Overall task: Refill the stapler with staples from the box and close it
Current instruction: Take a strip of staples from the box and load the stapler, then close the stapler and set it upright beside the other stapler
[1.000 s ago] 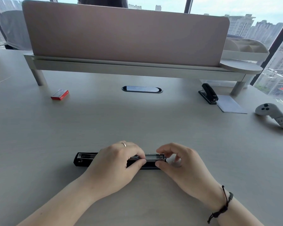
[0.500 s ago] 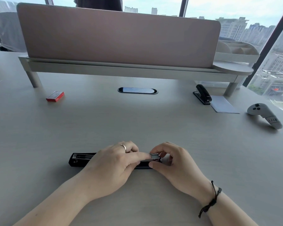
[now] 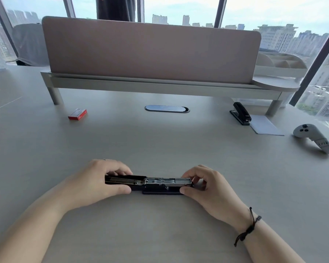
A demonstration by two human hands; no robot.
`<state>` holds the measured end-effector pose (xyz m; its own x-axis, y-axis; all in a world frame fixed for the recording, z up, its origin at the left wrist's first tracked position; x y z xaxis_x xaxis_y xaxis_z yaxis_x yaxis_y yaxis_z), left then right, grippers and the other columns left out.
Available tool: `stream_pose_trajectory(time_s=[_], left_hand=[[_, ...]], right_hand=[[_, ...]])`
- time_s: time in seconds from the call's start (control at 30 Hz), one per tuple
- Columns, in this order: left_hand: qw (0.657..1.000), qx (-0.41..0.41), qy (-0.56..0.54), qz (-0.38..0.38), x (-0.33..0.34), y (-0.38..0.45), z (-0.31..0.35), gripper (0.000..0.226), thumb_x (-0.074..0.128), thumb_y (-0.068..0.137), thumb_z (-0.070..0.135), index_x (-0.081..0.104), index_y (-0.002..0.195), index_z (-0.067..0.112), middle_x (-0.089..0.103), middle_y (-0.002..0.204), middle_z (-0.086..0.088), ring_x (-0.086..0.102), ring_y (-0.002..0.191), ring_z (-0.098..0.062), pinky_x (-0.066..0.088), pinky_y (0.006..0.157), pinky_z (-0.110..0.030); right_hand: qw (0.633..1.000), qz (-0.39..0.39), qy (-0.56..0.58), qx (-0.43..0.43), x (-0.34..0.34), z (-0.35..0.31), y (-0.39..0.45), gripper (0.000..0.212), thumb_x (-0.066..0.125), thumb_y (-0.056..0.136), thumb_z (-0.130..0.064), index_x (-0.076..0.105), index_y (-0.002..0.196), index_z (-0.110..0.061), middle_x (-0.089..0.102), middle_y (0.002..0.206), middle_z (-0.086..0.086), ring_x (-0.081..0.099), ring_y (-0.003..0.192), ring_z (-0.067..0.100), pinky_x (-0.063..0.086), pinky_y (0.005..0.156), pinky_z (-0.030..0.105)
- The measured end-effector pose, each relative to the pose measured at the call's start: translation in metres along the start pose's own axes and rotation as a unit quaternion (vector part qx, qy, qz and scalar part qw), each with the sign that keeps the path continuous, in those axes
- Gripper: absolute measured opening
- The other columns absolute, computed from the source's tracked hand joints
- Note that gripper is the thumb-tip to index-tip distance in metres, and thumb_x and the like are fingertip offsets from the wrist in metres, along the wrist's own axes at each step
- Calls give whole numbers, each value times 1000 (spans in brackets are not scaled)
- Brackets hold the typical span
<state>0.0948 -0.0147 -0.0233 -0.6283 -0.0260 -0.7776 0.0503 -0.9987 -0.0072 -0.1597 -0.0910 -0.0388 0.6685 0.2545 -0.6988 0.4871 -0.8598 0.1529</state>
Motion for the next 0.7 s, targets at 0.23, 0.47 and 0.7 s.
stream_pose_trajectory(time_s=[0.23, 0.47, 0.7], left_hand=[[998, -34, -48, -4, -8, -6, -12, 28, 89, 69, 29, 74, 90, 40, 74, 81, -4, 60, 60, -6, 45, 64, -28], [987, 12, -142, 74, -23, -5, 6, 51, 96, 53, 12, 75, 92, 37, 78, 87, 4, 70, 70, -9, 51, 66, -11], [956, 91, -259, 104, 2, 5, 47, 37, 85, 56, 38, 78, 92, 35, 78, 90, -7, 68, 77, -18, 58, 77, -37]], right_hand=[[1000, 0, 6, -4, -1, 1, 0, 13, 80, 78, -28, 72, 87, -33, 61, 77, -13, 55, 65, 0, 40, 60, 12], [1000, -4, 14, -11, 1, 1, 1, 14, 81, 76, -28, 71, 82, -35, 57, 74, -15, 51, 62, 4, 40, 61, 16], [999, -6, 36, -9, 2, 1, 1, 12, 81, 74, -29, 75, 83, -29, 58, 77, -25, 49, 60, 4, 41, 61, 18]])
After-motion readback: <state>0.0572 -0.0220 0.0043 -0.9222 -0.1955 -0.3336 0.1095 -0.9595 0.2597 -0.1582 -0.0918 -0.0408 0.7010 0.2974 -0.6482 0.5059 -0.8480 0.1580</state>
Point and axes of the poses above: each hand's wrist, its own y-axis towards the middle knuckle, its own x-axis out of the palm, z = x × y, the point moved 8 cm from there along y, towards the middle knuckle
